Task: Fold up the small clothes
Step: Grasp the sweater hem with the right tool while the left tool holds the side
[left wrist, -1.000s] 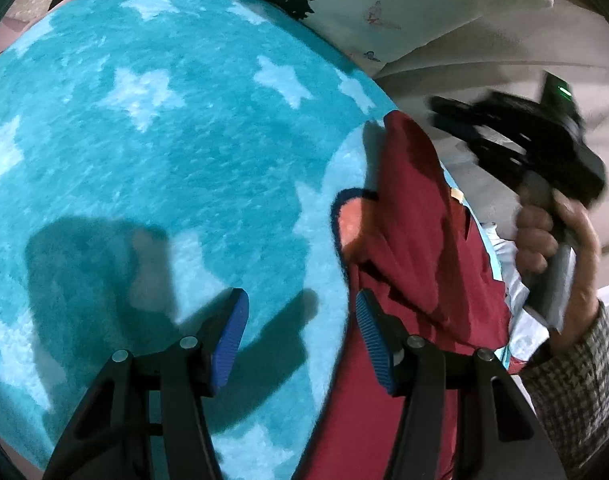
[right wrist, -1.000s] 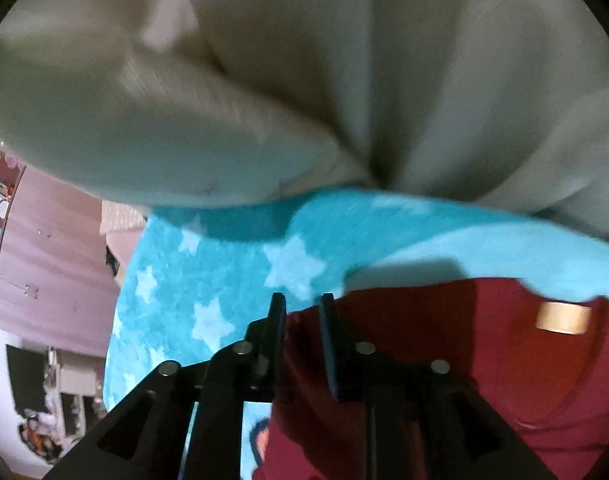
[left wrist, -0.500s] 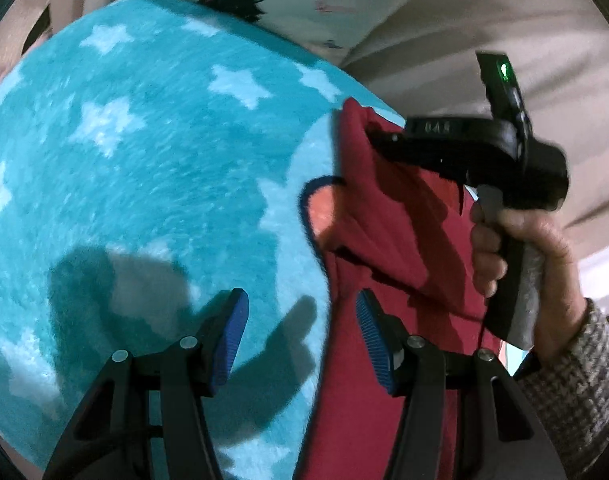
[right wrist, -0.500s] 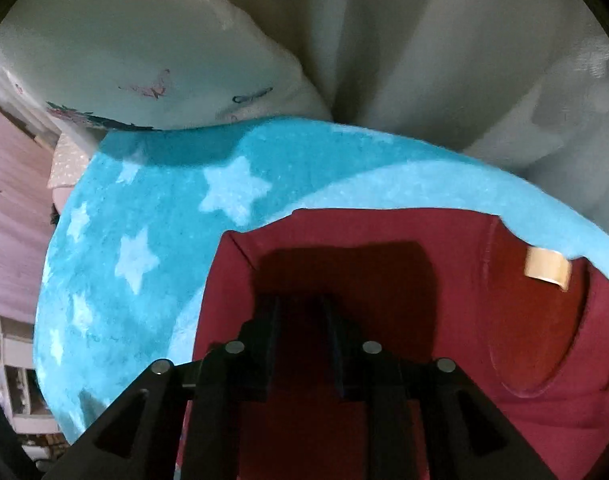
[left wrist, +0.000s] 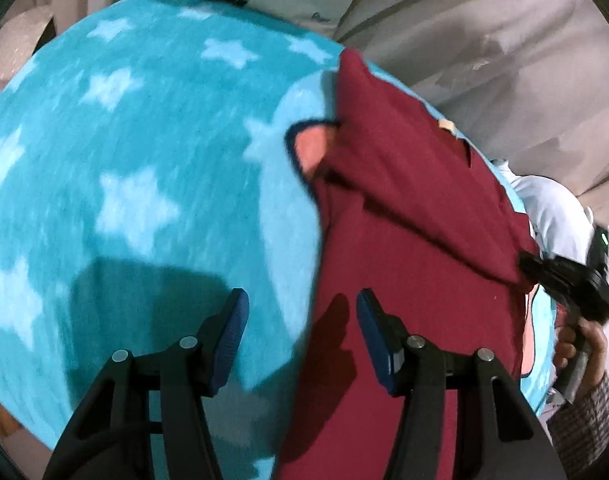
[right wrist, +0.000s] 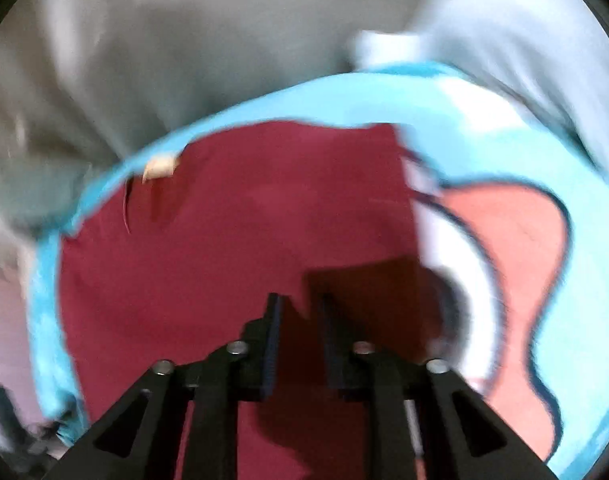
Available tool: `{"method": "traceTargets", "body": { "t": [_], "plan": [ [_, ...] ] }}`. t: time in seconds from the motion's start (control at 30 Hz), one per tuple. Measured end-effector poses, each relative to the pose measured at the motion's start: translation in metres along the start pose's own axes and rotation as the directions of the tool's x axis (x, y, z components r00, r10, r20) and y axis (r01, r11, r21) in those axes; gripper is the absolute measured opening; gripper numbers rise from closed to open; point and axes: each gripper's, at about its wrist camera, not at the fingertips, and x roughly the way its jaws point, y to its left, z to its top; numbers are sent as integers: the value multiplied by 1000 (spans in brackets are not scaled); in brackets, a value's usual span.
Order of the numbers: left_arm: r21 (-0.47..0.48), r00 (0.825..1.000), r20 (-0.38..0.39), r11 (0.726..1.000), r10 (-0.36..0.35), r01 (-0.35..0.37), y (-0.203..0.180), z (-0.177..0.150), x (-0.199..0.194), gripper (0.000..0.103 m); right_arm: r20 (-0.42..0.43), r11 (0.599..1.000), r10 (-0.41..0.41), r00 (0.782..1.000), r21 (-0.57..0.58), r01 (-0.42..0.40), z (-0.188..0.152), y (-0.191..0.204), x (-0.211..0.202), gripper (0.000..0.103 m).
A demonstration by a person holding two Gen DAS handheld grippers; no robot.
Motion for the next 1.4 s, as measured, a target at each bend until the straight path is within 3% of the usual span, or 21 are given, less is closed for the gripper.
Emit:
{"method": "traceTargets", "body": {
  "t": [0.07, 0.17, 0.3, 0.4, 0.53, 0.67, 0.73, 0.9, 1.03, 1.2, 1.4],
  "plan": [
    [-22, 1000, 11, 1000, 13, -13, 2, -8, -5, 56, 39, 999, 11, 999, 40, -12, -8, -24, -24, 16],
    [-36, 1000, 26, 999, 8, -7, 4, -24, -9, 58, 61, 1000, -14, 998, 15, 13, -36, -40, -48, 44],
    [7, 1000, 21, 1000, -16, 16, -4, -41, -13, 76, -42, 987, 144, 989, 79, -140, -73, -75, -50, 44],
    [1, 998, 26, 998, -55, 55, -5, -61, -16, 79, -147, 941, 327, 933, 141, -308, -114, -93, -45, 44],
    [-28, 993, 2, 993, -115, 115, -5, -86, -23, 79, -234, 850, 521, 821, 225, -476, -162, -97, -37, 44],
    [-78, 984, 2, 981, -179, 178, -1, -113, -30, 75, -246, 797, 599, 762, 272, -539, -185, -108, -37, 44],
    [-116, 980, 16, 973, -200, 200, 5, -119, -33, 69, -277, 792, 609, 743, 262, -551, -190, -111, -39, 44],
    [-234, 962, 71, 933, -264, 273, 25, -132, -40, 69, -339, 815, 578, 742, 190, -548, -200, -104, -45, 44],
    [-247, 965, 82, 932, -250, 263, 34, -147, -49, 70, -367, 831, 547, 752, 134, -539, -201, -103, -51, 43],
    [-262, 970, 17, 935, -242, 238, 33, -161, -33, 71, -397, 837, 531, 749, 108, -536, -201, -97, -49, 43],
    [-257, 961, 6, 928, -277, 269, 30, -173, -21, 75, -435, 852, 503, 747, 103, -514, -210, -93, -48, 43]
  ]
}}
